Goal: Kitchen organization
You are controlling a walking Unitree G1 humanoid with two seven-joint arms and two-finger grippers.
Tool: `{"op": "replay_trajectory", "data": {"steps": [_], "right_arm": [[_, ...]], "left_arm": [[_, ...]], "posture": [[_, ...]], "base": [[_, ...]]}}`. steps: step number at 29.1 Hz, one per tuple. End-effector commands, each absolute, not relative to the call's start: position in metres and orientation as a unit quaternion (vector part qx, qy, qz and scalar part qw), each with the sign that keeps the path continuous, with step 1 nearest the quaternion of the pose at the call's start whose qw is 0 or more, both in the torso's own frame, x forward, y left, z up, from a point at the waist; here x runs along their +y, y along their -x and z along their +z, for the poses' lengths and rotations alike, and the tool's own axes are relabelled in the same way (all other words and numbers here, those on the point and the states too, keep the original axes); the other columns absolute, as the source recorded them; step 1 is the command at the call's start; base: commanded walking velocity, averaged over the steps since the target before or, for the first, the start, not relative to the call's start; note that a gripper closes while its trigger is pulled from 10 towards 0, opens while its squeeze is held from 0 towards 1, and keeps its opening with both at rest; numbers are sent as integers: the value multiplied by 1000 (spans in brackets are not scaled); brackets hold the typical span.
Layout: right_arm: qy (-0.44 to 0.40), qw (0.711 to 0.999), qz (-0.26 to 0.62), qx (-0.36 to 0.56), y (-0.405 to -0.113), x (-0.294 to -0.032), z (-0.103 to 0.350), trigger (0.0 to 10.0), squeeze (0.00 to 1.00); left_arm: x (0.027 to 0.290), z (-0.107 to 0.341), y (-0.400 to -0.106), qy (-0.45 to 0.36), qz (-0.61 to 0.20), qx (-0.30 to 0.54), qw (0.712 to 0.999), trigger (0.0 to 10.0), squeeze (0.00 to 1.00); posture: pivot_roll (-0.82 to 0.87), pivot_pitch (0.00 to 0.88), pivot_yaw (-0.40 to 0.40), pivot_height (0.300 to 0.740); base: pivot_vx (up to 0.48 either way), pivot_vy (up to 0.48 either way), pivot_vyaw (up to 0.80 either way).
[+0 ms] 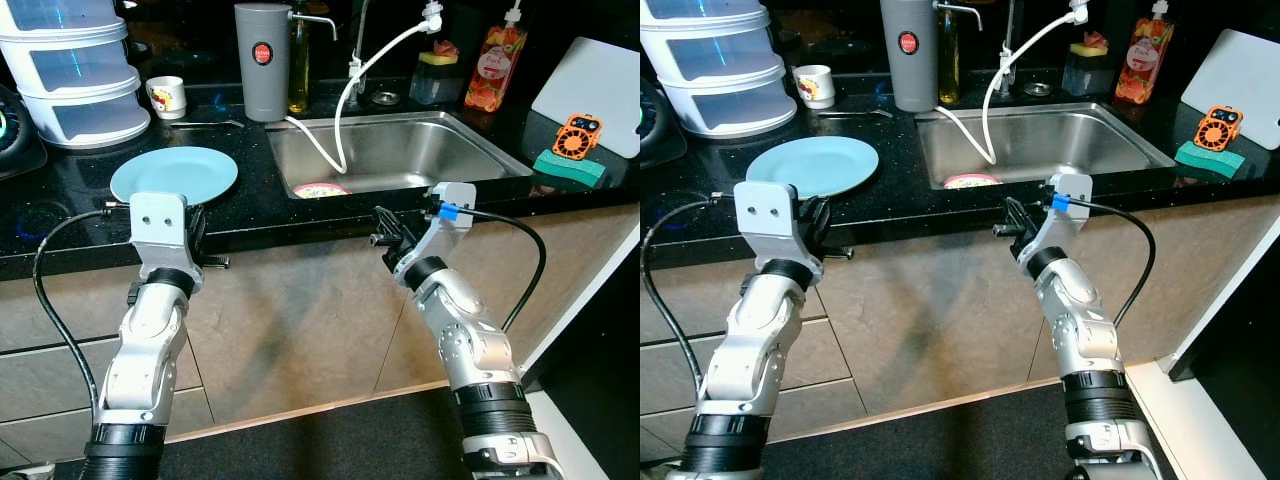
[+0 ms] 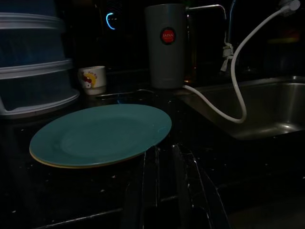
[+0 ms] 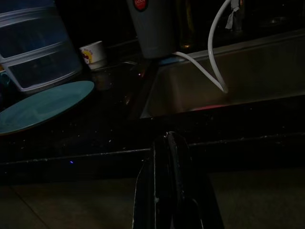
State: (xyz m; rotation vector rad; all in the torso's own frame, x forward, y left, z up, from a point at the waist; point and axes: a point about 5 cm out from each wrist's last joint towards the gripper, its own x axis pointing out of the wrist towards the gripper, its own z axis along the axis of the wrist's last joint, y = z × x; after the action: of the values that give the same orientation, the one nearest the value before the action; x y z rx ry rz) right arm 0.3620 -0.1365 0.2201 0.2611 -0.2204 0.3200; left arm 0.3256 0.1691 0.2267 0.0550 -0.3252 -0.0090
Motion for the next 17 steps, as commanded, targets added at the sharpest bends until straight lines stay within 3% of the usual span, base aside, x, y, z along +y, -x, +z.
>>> {"op": "replay_trajectory", "data": {"steps": [1, 7, 10, 13, 17], "right_arm": [[-131, 974, 157, -102, -360, -137, 217, 10000, 0], [-101, 984, 145, 9, -360, -139, 166, 10000, 0], [-118, 985, 102, 71, -353, -151, 120, 10000, 0], [-120, 975, 41, 181, -327, -169, 53, 10000, 0], [-93, 944, 8, 316, -280, -177, -12, 10000, 0]], "left_arm": [[169, 222, -324, -35, -10, -149, 988, 10000, 0], [155, 175, -324, 4, -62, -45, 997, 10000, 0], [137, 126, -312, 41, -117, 46, 991, 10000, 0], [128, 54, -289, 17, -129, 188, 974, 10000, 0], [136, -17, -253, -36, -105, 335, 936, 10000, 0]], "posture": [[-52, 89, -29, 740], [-51, 94, -31, 740], [-55, 104, -32, 740], [-57, 108, -30, 740], [-63, 113, -21, 740]], "base": [[0, 0, 0], [0, 0, 0], [0, 0, 0], [0, 0, 0], [0, 0, 0]]}}
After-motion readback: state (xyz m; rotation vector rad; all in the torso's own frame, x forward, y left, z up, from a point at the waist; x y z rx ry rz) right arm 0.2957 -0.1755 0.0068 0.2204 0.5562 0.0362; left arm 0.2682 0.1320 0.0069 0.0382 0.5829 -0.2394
